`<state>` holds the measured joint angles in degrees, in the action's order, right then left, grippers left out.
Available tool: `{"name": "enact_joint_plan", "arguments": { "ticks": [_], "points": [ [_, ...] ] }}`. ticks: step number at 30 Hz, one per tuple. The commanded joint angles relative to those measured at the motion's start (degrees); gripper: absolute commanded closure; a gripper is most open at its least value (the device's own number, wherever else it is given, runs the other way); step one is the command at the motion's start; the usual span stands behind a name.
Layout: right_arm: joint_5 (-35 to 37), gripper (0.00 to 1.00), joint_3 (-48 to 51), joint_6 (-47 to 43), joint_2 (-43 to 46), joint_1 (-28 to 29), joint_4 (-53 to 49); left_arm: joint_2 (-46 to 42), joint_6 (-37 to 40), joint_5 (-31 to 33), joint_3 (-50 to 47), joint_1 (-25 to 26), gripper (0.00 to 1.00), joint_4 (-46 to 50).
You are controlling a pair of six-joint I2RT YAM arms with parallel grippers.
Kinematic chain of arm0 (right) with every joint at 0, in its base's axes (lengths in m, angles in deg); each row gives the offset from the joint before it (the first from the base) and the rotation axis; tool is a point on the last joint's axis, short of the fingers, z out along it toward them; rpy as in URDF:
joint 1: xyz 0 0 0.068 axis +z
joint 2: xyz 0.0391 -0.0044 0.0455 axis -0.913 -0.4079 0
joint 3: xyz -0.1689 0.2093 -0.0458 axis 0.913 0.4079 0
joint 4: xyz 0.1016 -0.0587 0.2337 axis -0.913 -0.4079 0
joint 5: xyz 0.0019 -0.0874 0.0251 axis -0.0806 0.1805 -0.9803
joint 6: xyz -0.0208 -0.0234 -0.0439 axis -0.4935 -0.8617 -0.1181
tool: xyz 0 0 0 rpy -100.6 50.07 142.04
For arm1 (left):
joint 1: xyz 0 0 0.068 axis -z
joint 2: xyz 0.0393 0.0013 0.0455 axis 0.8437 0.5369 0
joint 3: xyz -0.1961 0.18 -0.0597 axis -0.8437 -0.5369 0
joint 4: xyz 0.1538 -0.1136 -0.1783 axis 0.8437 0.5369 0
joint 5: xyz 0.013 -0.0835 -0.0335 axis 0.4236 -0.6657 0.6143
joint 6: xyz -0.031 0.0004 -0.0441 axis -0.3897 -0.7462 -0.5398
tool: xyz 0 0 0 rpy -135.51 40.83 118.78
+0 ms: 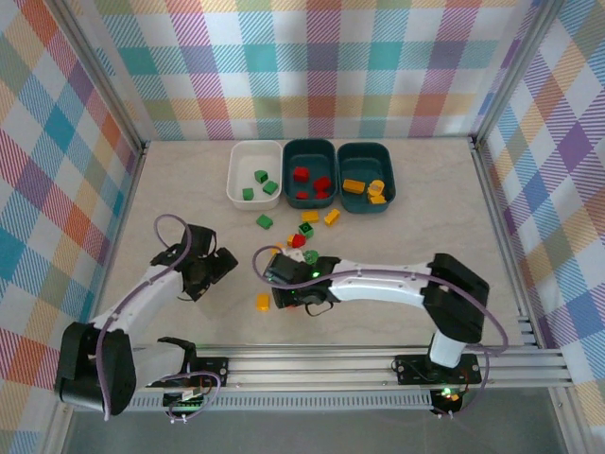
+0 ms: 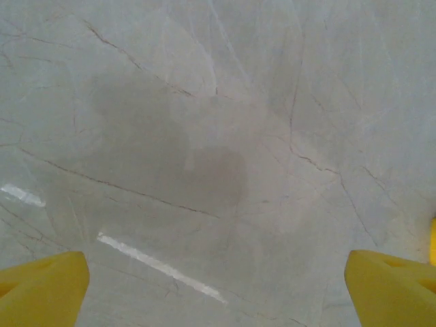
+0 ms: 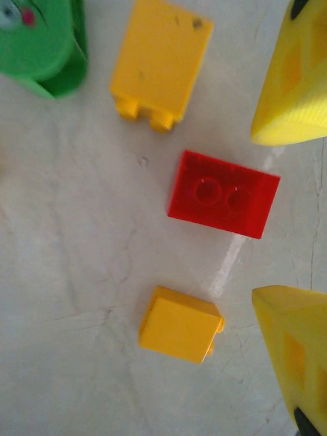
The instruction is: Sort the legos into containers by color
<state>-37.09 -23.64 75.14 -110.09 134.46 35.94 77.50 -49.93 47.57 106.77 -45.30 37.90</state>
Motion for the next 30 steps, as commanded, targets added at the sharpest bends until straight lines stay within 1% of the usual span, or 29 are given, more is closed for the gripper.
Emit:
{"name": "enact_joint_plan", "arguments": {
  "ticks": [1,6,8,11,15,16,18,22,24,26,29,30],
  "points": [
    [2.8,0.43,-3.0,4.3,-3.1,0.3,-4.9,-2.3,-1.9,0.0,0.6,-0.3,0.04,-3.2],
    [1.9,0.41,-6.0,5.5,-7.7,0.3,-7.3,-1.9,-0.7,-1.3,1.9,-0.3,0.04,-3.0],
    [1.1,0.41,-7.1,5.1,-9.8,0.3,-7.5,-1.8,-0.2,-1.5,2.3,-0.3,0.04,-3.0],
    [0.6,0.50,-7.8,4.7,-11.9,0.2,-6.6,-1.7,1.0,-1.5,3.0,-0.3,0.04,-2.5],
    [1.4,0.70,-9.5,3.8,-13.2,0.4,-6.7,-1.4,2.6,-1.2,4.6,-0.3,0.04,-0.5],
    [1.6,0.73,-9.6,3.4,-13.0,0.4,-6.6,-1.4,2.9,-1.1,4.9,-0.3,0.03,-0.3],
    [2.1,0.76,-9.5,2.5,-11.9,0.6,-6.3,-1.0,3.1,-1.5,5.5,-0.3,0.04,-0.1],
    [2.4,0.78,-9.6,-0.5,-6.5,0.8,-6.0,0.5,3.4,-2.5,6.7,-0.3,0.04,-0.1],
    [4.5,0.78,-11.2,-3.8,-3.0,-0.5,-6.6,1.2,3.6,-3.7,7.1,-0.3,0.05,-0.5],
    [6.1,0.77,-13.5,-7.9,-0.6,-3.4,-7.1,2.0,3.6,-5.5,7.2,-0.3,0.07,-1.4],
    [8.7,0.76,-16.7,-14.9,0.0,-9.7,-4.8,3.2,2.6,-8.2,6.9,0.1,0.09,-2.5],
    [8.0,0.76,-18.1,-16.8,-1.0,-12.7,-4.1,3.5,2.1,-8.6,6.7,0.5,0.10,-2.8]
  ]
}}
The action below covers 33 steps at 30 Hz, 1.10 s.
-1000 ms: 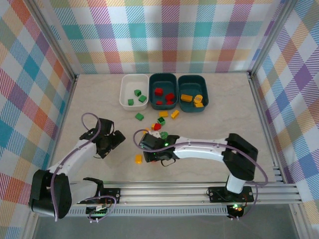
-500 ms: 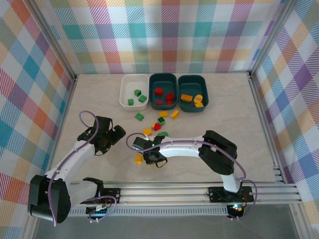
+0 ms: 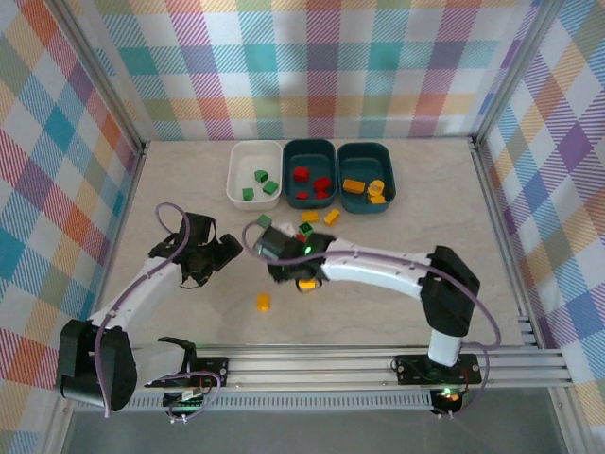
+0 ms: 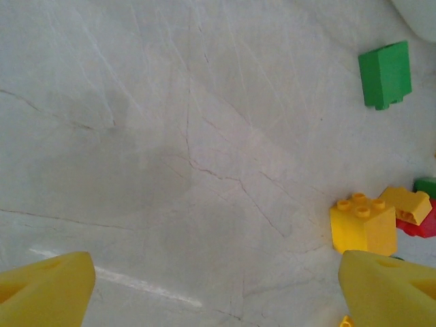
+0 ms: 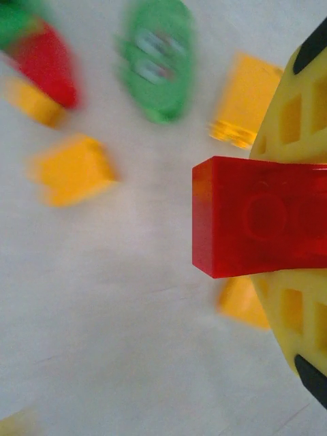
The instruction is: Sort the legos into containers by color
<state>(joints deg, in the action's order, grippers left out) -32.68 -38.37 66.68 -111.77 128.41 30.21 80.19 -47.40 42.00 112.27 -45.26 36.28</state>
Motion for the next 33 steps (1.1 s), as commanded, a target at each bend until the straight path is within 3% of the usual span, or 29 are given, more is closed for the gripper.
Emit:
{"name": "enact_joint_plan", "arguments": {
  "ticks": [1,7,16,19,21,26,33],
  "points": [
    [2.2,0.76,-4.9,-10.1,-0.7,-9.6,2.2,1.0,-0.8,-3.4,0.9,1.1,0.10,-1.4],
    [-4.9,0.76,-17.2,-15.2,-12.9,-21.4,3.6,0.4,-2.2,-3.1,-0.2,5.9,0.10,0.3],
    [-9.1,0.73,-43.8,-16.4,-33.9,-27.7,-7.3,-1.9,-2.2,-3.1,-0.7,10.5,0.09,3.1],
    [-10.0,0.66,-46.3,-16.4,-35.5,-28.6,-7.8,-3.3,-1.7,-2.5,-0.3,10.5,0.09,3.8],
    [-10.1,0.53,-47.3,-16.8,-35.1,-28.8,-8.0,-3.6,-1.7,-2.6,-0.1,10.5,0.08,3.6],
    [-8.8,0.39,-42.5,-17.6,-28.4,-28.5,-6.3,-3.1,-0.7,-2.6,1.1,10.5,0.00,3.0],
    [-5.0,0.31,-10.4,-13.5,-5.5,-22.8,7.0,-3.1,1.4,2.2,3.5,10.3,0.00,4.4]
  ]
}}
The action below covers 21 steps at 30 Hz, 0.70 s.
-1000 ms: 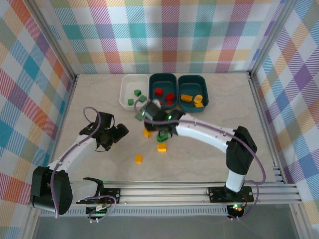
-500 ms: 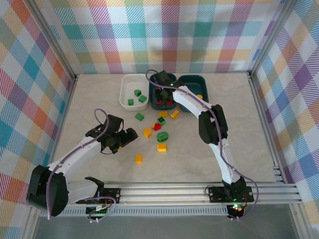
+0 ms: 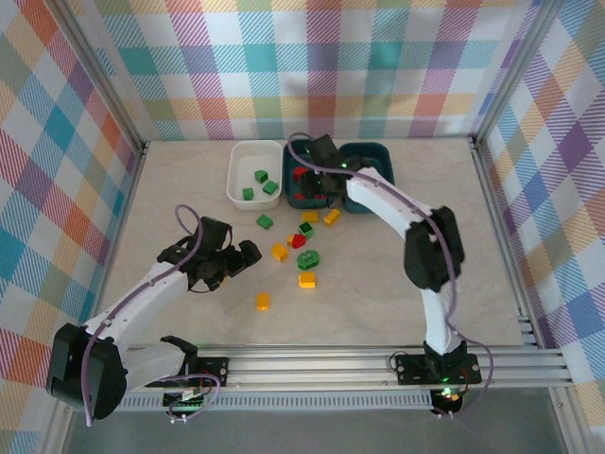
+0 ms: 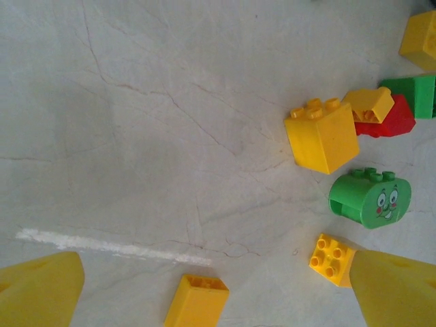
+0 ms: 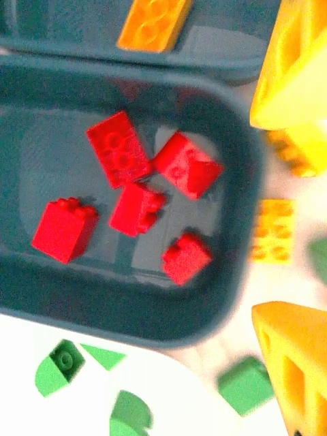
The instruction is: Sort the legos into containers by color
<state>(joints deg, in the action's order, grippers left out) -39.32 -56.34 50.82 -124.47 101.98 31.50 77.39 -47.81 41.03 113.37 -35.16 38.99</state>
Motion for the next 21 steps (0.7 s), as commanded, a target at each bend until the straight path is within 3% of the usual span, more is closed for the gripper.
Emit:
{"name": "enact_joint_plan", "arguments": {
  "ticks": [1,6,10,17,21],
  "points": [
    [2.4,0.31,11.9,4.1,9.6,5.3,6.5,-0.3,1.8,4.3,2.7,0.1,0.00,1.8],
    [5.6,0.26,25.3,13.7,14.6,15.8,4.7,-0.1,-0.6,9.7,3.1,-2.6,0.00,3.1],
    [6.3,0.20,27.1,19.8,12.1,22.1,0.0,0.3,-3.2,9.1,1.4,-5.1,0.00,1.9],
    [9.5,0.15,24.4,23.2,4.3,24.4,-6.6,-1.4,-4.2,8.2,-0.6,-5.1,0.00,0.4],
    [7.6,0.22,23.9,23.4,1.1,24.5,-4.7,-2.4,-4.1,8.1,-1.3,-5.1,0.00,1.0]
  ]
}}
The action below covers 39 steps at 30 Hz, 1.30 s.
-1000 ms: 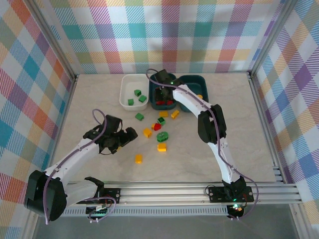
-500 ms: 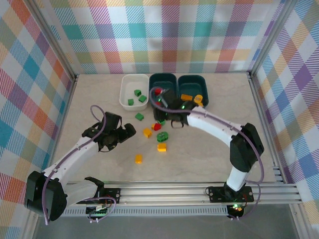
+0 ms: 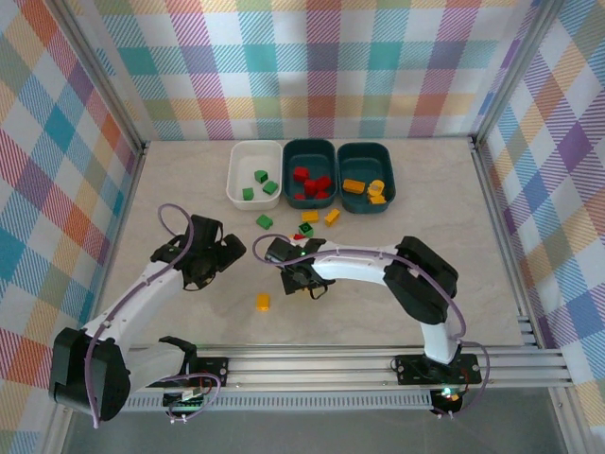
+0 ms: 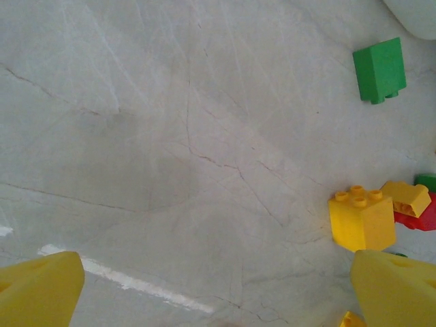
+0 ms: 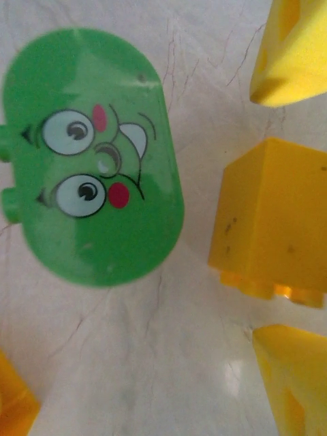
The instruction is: Sort the legos into containers by color
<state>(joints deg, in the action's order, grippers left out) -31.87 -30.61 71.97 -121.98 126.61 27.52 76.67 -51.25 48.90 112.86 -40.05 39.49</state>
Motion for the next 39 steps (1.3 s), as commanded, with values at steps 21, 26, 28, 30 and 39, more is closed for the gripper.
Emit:
{"name": "enact_joint_plan", "arguments": {
  "ticks": [21,26,28,30,39],
  "points": [
    [2.6,0.68,0.0,-12.0,16.4,-18.9,10.7,9.5,6.5,-9.5,8.4,7.8,0.02,-1.4],
    [-4.8,0.67,-10.4,-15.8,7.8,-31.9,10.3,18.1,9.4,-8.5,15.3,14.6,0.04,0.9],
    [-7.6,0.67,-14.6,-16.1,3.6,-35.7,9.7,20.8,9.5,-7.5,18.2,16.6,0.04,1.8],
    [-9.7,0.66,-17.8,-15.9,-0.1,-38.4,9.0,23.2,8.9,-7.7,20.5,18.2,0.04,2.4],
    [-17.1,0.58,-23.2,-13.2,-7.5,-43.6,9.5,30.6,4.8,-7.5,24.6,24.8,0.03,-1.3]
  ]
}}
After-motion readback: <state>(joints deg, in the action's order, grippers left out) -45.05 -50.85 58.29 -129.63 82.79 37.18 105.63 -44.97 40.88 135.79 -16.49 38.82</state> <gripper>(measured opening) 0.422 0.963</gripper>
